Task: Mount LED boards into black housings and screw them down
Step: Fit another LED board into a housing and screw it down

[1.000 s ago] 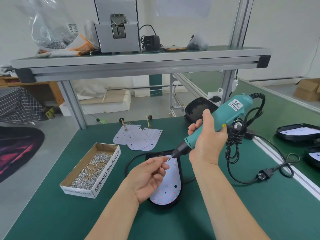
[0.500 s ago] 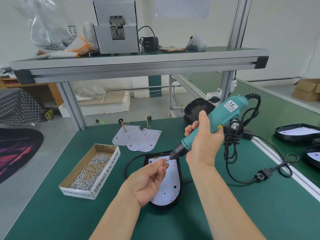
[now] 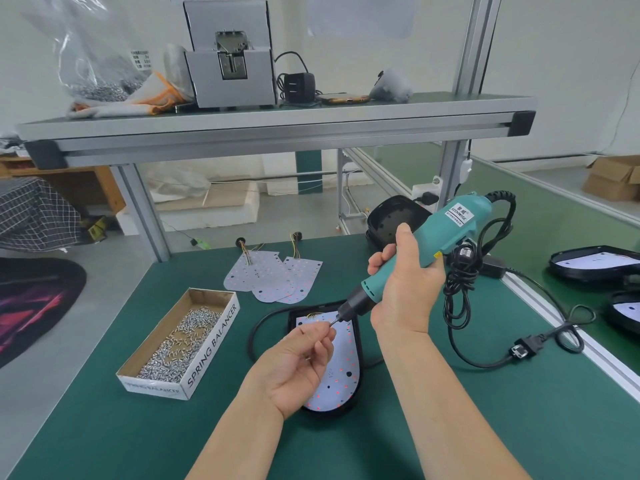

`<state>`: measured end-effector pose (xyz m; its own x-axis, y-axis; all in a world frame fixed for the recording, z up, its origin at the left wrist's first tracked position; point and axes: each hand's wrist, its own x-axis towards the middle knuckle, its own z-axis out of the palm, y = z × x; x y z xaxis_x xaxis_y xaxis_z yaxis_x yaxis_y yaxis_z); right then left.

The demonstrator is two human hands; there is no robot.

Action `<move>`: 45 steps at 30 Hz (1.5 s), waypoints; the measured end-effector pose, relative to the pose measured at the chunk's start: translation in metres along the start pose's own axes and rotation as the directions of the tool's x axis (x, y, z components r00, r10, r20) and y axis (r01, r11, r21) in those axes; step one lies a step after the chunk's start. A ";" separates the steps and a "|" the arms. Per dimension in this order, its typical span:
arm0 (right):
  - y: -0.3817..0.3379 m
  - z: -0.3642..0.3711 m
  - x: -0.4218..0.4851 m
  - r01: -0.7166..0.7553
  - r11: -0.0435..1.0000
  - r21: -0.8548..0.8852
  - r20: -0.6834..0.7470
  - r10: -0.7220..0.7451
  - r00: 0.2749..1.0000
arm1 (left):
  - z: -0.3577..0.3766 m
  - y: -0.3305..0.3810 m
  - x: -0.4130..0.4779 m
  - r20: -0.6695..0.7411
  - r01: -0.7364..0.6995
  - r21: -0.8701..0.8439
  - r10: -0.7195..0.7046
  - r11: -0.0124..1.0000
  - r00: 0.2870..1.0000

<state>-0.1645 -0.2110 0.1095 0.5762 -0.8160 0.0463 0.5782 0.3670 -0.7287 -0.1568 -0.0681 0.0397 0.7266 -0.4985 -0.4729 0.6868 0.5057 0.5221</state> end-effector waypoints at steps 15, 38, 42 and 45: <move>0.008 -0.009 0.015 -0.058 0.998 0.014 -0.075 0.059 0.995 | 0.018 -0.009 -0.003 -0.063 -0.112 0.149 0.123 0.982 0.990; -0.001 -0.004 0.009 0.066 0.997 -0.050 0.054 -0.063 0.997 | -0.029 0.012 0.026 -0.223 0.298 0.954 0.573 -0.039 0.789; 0.007 -0.014 -0.002 0.124 0.985 -0.118 0.147 -0.107 0.983 | -0.020 0.010 0.034 -0.250 0.334 0.938 0.485 -0.094 0.838; 0.013 -0.019 -0.009 0.155 0.976 -0.152 0.218 -0.119 0.969 | -0.017 0.009 0.039 -0.242 0.257 0.966 0.402 0.018 0.883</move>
<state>-0.1733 -0.2074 0.0864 0.6149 -0.7370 0.2806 0.5654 0.1640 -0.8083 -0.1222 -0.0711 0.0137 0.9227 -0.0664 -0.3799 0.1788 -0.7990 0.5741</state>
